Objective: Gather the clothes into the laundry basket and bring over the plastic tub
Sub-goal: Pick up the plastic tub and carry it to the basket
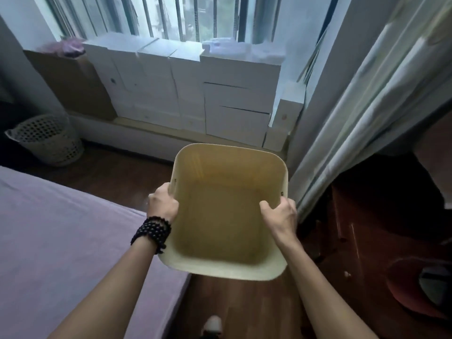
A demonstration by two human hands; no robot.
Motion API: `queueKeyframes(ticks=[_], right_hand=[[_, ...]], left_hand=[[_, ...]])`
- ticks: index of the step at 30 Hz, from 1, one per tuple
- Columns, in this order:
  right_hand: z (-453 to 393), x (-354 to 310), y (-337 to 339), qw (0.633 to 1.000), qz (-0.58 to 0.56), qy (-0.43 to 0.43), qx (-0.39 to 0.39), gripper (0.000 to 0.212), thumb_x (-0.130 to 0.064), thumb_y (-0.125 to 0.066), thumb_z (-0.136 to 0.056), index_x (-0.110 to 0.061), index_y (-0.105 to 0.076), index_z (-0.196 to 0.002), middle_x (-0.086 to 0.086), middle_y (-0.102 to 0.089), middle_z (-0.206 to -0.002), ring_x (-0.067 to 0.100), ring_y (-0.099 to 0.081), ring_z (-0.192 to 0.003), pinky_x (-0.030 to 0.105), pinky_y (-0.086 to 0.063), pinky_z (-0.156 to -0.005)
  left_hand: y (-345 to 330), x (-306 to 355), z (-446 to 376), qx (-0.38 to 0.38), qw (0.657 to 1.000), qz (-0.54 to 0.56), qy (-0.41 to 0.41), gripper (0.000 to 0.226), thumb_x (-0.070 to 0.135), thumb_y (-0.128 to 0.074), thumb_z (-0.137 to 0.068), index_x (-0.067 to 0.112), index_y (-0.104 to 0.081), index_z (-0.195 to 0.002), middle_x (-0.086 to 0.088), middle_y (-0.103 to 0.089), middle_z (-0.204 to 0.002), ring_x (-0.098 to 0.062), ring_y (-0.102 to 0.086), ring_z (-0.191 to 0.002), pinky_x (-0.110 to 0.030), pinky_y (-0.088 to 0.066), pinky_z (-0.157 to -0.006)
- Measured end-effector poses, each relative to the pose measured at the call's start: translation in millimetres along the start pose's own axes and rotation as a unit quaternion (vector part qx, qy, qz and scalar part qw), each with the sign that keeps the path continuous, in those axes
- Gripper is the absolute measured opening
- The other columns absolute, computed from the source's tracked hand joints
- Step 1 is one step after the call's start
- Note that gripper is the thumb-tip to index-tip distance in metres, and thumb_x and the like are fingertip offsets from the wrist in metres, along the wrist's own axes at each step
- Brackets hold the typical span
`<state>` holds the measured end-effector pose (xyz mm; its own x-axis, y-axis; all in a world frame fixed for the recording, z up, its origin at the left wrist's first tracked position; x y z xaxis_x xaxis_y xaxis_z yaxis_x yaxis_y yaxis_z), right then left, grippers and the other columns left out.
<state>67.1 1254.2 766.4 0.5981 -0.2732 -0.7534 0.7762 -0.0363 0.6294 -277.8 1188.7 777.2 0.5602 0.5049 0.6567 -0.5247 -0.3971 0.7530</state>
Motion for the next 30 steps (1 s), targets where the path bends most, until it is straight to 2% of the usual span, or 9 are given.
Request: queueKeyframes(ticks=[3, 6, 9, 15, 19, 23, 25, 28, 30], right_hand=[[-86, -38, -29, 1.000, 0.007, 0.016, -0.023, 0.053, -0.035, -0.061, -0.088, -0.002, -0.060, -0.130, 0.015, -0.054, -0.127, 0.032, -0.056, -0.120, 0.035, -0.044, -0.106], [-175, -77, -62, 0.999, 0.009, 0.029, -0.027, 0.052, -0.036, -0.061, -0.088, 0.000, -0.061, -0.125, 0.015, -0.053, -0.122, 0.034, -0.058, -0.113, 0.034, -0.047, -0.098], [-261, -129, -99, 0.999, 0.025, 0.026, -0.031, 0.055, -0.041, -0.059, -0.087, -0.002, -0.060, -0.126, 0.015, -0.052, -0.127, 0.035, -0.058, -0.114, 0.037, -0.047, -0.097], [-376, -240, -192, 0.990, 0.035, 0.080, -0.106, 0.057, -0.041, -0.058, -0.089, -0.002, -0.058, -0.131, 0.015, -0.049, -0.136, 0.034, -0.056, -0.120, 0.039, -0.044, -0.100], [-442, -313, -299, 0.975, 0.050, 0.122, -0.178, 0.057, -0.040, -0.059, -0.090, -0.002, -0.056, -0.132, 0.016, -0.050, -0.138, 0.031, -0.054, -0.122, 0.030, -0.038, -0.093], [-481, -378, -402, 0.954, 0.056, 0.164, -0.246, 0.052, -0.040, -0.061, -0.089, -0.004, -0.059, -0.127, 0.016, -0.052, -0.133, 0.029, -0.054, -0.109, 0.026, -0.032, -0.085], [-490, -414, -450, 0.944, 0.062, 0.182, -0.270, 0.053, -0.039, -0.061, -0.088, -0.003, -0.058, -0.127, 0.015, -0.051, -0.132, 0.028, -0.054, -0.109, 0.026, -0.031, -0.084], [-484, -463, -517, 0.922, 0.081, 0.211, -0.316, 0.047, -0.038, -0.061, -0.088, -0.007, -0.059, -0.123, 0.013, -0.052, -0.132, 0.018, -0.044, -0.096, 0.028, -0.032, -0.084], [-478, -497, -570, 0.906, 0.091, 0.222, -0.349, 0.049, -0.036, -0.060, -0.088, -0.005, -0.060, -0.126, 0.012, -0.052, -0.134, 0.017, -0.045, -0.099, 0.028, -0.032, -0.086]], left_hand=[[-30, 21, -79, 0.010, 1.000, -0.008, 0.018, 0.021, 0.002, -0.045, -0.085, 0.016, -0.060, -0.086, -0.016, -0.064, -0.084, -0.040, -0.063, -0.085, -0.033, -0.042, -0.069], [-69, 43, -166, 0.014, 0.999, -0.014, 0.032, 0.025, 0.001, -0.046, -0.083, 0.012, -0.065, -0.095, -0.024, -0.069, -0.095, -0.045, -0.063, -0.095, -0.040, -0.047, -0.076], [-93, 61, -250, 0.019, 0.998, -0.012, 0.058, 0.023, -0.001, -0.046, -0.083, 0.008, -0.064, -0.094, -0.025, -0.069, -0.098, -0.044, -0.063, -0.097, -0.039, -0.046, -0.076], [-74, 43, -374, 0.058, 0.985, 0.016, 0.161, 0.019, 0.001, -0.044, -0.079, 0.010, -0.058, -0.086, -0.023, -0.068, -0.094, -0.043, -0.063, -0.093, -0.034, -0.040, -0.069], [-51, 15, -465, 0.104, 0.972, 0.002, 0.209, 0.024, 0.000, -0.048, -0.079, 0.006, -0.065, -0.096, -0.026, -0.070, -0.098, -0.045, -0.063, -0.098, -0.041, -0.050, -0.079], [-25, -24, -530, 0.154, 0.954, 0.008, 0.258, 0.023, 0.001, -0.048, -0.081, 0.004, -0.065, -0.095, -0.027, -0.070, -0.096, -0.045, -0.063, -0.095, -0.041, -0.048, -0.074], [-7, -44, -553, 0.170, 0.941, 0.006, 0.293, 0.026, 0.000, -0.047, -0.081, 0.006, -0.065, -0.099, -0.025, -0.070, -0.097, -0.044, -0.063, -0.095, -0.037, -0.047, -0.072], [22, -78, -572, 0.193, 0.916, 0.018, 0.351, 0.032, -0.002, -0.043, -0.080, 0.005, -0.063, -0.104, -0.026, -0.069, -0.103, -0.044, -0.062, -0.100, -0.039, -0.050, -0.077], [47, -109, -590, 0.207, 0.898, 0.016, 0.388, 0.034, -0.001, -0.041, -0.080, 0.007, -0.062, -0.106, -0.026, -0.068, -0.106, -0.045, -0.061, -0.101, -0.043, -0.053, -0.084]])
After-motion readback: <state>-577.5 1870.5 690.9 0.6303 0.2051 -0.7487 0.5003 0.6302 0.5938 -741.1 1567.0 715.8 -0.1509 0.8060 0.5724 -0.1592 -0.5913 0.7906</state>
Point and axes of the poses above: each hand's wrist, its own z-axis away from the middle knuckle, its own y-axis out of the back of the hand, x = y × z, the point moved 10 cm from there along -z, towards the middle knuckle
